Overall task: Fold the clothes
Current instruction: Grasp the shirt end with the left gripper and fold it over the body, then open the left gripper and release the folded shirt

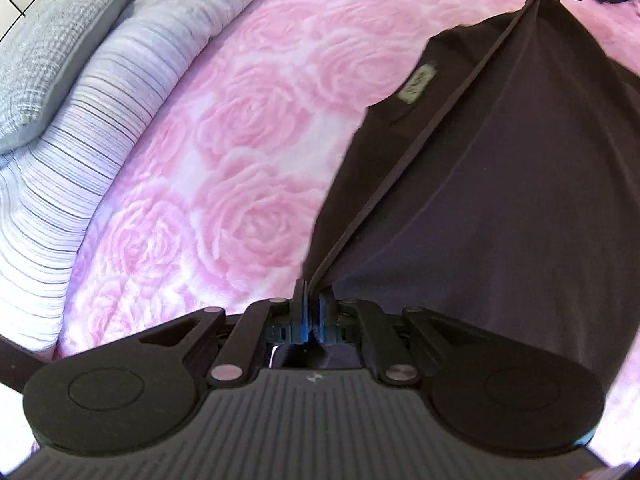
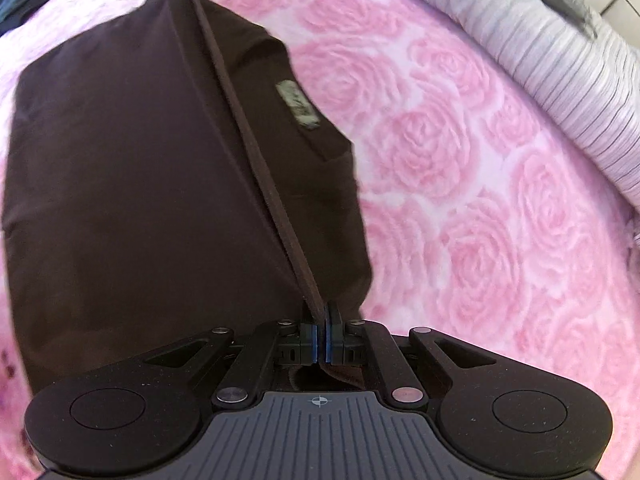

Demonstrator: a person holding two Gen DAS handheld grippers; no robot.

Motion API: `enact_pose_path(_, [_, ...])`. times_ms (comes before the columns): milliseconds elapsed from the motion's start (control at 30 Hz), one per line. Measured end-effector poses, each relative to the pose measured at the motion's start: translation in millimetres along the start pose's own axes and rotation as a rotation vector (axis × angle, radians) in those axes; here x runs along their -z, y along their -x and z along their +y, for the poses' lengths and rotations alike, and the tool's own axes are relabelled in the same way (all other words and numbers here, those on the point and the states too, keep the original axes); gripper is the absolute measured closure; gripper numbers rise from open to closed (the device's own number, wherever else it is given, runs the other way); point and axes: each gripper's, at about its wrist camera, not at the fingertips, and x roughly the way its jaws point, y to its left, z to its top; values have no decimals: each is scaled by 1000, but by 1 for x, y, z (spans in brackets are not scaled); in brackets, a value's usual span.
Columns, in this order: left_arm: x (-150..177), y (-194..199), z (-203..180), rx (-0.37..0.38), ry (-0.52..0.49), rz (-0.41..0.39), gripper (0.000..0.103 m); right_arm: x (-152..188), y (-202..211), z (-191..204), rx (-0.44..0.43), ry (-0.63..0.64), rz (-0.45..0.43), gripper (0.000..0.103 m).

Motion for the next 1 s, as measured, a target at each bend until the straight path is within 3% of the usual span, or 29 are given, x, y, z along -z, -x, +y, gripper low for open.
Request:
enact_pose_path(167, [-4, -25, 5, 9, 31, 27, 100, 3, -18, -23, -40, -28, -18, 100])
enact_pose_path(367, [-11, -33, 9, -8, 22, 30, 100, 3, -12, -44, -50, -101, -65, 100])
enact_pose_path(500, [-12, -50, 13, -25, 51, 61, 92, 4, -34, -43, -25, -95, -38, 100])
enact_pose_path(633, [-6, -48, 21, -106, 125, 27, 75, 18, -19, -52, 31, -268, -107, 100])
enact_pose_path(667, [-4, -45, 24, -134, 151, 19, 75, 21, -16, -54, 45, -312, -125, 92])
enact_pose_path(700, [-1, -42, 28, -165, 183, 16, 75, 25, -12, -57, 59, -355, -142, 78])
enact_pose_path(767, [4, -32, 33, -193, 232, 1, 76, 32, -5, -61, 87, -442, -177, 66])
enact_pose_path(933, [15, -6, 22, -221, 230, -29, 76, 49, 14, -73, 158, -660, -263, 65])
enact_pose_path(1000, [20, 3, 8, -210, 227, -41, 76, 61, 24, -68, 228, -755, -266, 65])
